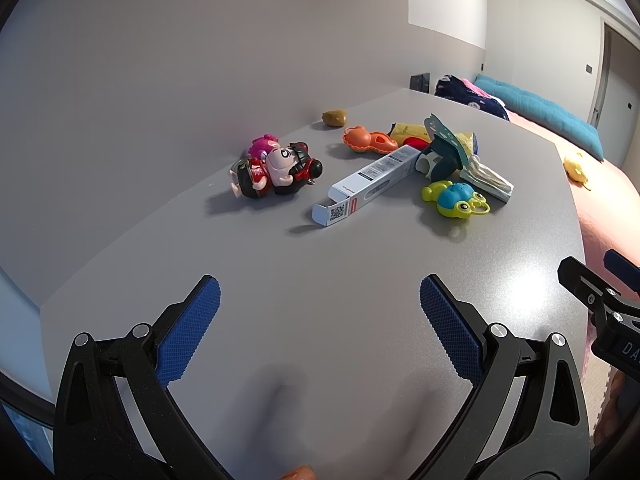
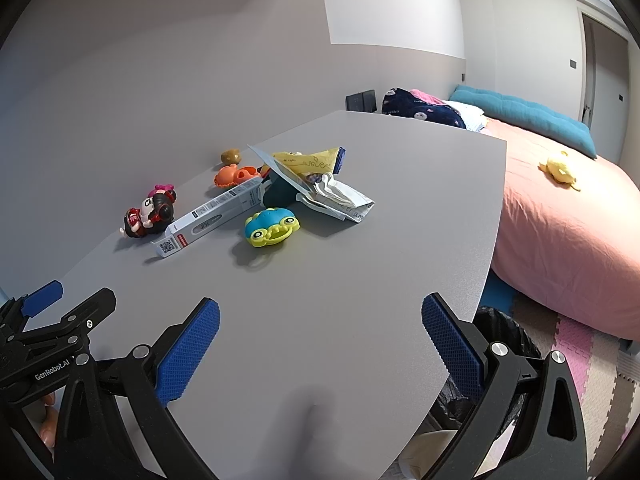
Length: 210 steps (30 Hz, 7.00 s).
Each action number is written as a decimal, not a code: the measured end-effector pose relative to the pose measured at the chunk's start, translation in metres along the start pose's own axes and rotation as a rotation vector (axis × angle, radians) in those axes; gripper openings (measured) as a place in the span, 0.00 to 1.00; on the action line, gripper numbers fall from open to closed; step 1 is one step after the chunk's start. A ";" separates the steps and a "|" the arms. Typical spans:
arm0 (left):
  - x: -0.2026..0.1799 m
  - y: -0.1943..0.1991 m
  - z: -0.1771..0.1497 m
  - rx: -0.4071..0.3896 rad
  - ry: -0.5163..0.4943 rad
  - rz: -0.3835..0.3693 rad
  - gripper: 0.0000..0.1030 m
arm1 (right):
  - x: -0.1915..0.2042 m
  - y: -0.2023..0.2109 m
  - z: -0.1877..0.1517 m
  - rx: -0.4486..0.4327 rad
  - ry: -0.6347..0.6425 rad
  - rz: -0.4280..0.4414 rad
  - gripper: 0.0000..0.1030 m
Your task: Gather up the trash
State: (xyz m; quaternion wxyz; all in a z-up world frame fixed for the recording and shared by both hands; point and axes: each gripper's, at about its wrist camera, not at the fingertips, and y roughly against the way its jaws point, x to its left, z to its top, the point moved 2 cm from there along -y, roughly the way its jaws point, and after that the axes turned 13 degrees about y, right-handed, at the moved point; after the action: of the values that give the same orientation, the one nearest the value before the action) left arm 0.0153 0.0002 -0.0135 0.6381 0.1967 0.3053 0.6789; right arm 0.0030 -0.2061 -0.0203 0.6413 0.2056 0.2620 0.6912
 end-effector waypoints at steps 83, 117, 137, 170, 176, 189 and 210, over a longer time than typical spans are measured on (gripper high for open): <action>-0.052 -0.128 0.077 0.175 -0.055 -0.035 0.94 | 0.000 -0.135 0.074 0.226 0.109 0.259 0.56; -0.069 -0.133 0.078 0.179 -0.044 -0.083 0.27 | -0.036 -0.088 0.067 0.139 0.046 0.284 0.56; -0.172 -0.062 0.052 0.152 -0.164 -0.212 0.27 | -0.130 -0.036 0.047 0.048 -0.089 0.194 0.56; -0.460 -0.083 -0.044 0.356 -0.583 -0.496 0.27 | -0.407 -0.015 -0.073 0.151 -0.481 -0.273 0.56; -0.474 -0.095 -0.059 0.419 -0.619 -0.503 0.80 | -0.442 -0.028 -0.080 0.195 -0.508 -0.359 0.78; -0.464 -0.082 -0.043 0.311 -0.578 -0.495 0.89 | -0.450 -0.023 -0.083 0.171 -0.532 -0.372 0.78; -0.362 -0.074 0.003 0.249 -0.440 -0.414 0.89 | -0.339 -0.042 -0.020 0.136 -0.335 -0.212 0.78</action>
State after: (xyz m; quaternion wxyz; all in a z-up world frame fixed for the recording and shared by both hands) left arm 0.1117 -0.3566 -0.0166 0.7842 0.3492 0.2743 0.4333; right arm 0.0552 -0.5432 -0.0448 0.7299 0.3317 0.2176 0.5567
